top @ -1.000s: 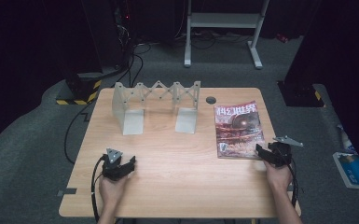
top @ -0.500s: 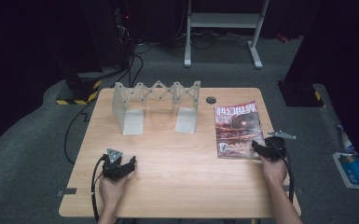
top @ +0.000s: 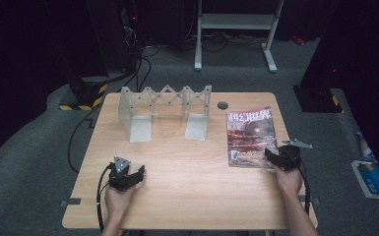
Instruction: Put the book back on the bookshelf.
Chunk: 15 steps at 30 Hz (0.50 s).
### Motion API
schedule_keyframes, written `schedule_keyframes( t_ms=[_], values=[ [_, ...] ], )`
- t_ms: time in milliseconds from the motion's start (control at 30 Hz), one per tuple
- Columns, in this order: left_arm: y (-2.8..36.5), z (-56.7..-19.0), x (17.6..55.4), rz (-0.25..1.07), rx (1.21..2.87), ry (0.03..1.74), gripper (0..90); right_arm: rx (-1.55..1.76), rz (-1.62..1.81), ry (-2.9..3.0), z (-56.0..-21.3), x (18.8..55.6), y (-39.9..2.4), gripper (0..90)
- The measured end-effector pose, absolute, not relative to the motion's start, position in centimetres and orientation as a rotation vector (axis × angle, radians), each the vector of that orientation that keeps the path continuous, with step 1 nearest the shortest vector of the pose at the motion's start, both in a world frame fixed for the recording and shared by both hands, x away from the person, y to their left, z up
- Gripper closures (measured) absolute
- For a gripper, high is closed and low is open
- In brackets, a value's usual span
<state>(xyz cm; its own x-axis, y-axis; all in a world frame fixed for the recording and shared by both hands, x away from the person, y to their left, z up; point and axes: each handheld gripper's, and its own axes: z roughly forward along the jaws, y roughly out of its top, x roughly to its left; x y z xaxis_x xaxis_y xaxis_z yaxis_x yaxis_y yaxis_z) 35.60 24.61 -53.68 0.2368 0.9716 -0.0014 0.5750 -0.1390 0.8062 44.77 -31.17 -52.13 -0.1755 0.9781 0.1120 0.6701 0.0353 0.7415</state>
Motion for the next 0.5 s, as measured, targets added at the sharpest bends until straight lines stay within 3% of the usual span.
schedule_keyframes(
  t_ms=[500],
  values=[
    [24.65,-53.16,35.84,0.643,1.795,1.466,33.7,1.624,1.001,1.833,-52.84,43.93,-30.96,40.5]
  ],
)
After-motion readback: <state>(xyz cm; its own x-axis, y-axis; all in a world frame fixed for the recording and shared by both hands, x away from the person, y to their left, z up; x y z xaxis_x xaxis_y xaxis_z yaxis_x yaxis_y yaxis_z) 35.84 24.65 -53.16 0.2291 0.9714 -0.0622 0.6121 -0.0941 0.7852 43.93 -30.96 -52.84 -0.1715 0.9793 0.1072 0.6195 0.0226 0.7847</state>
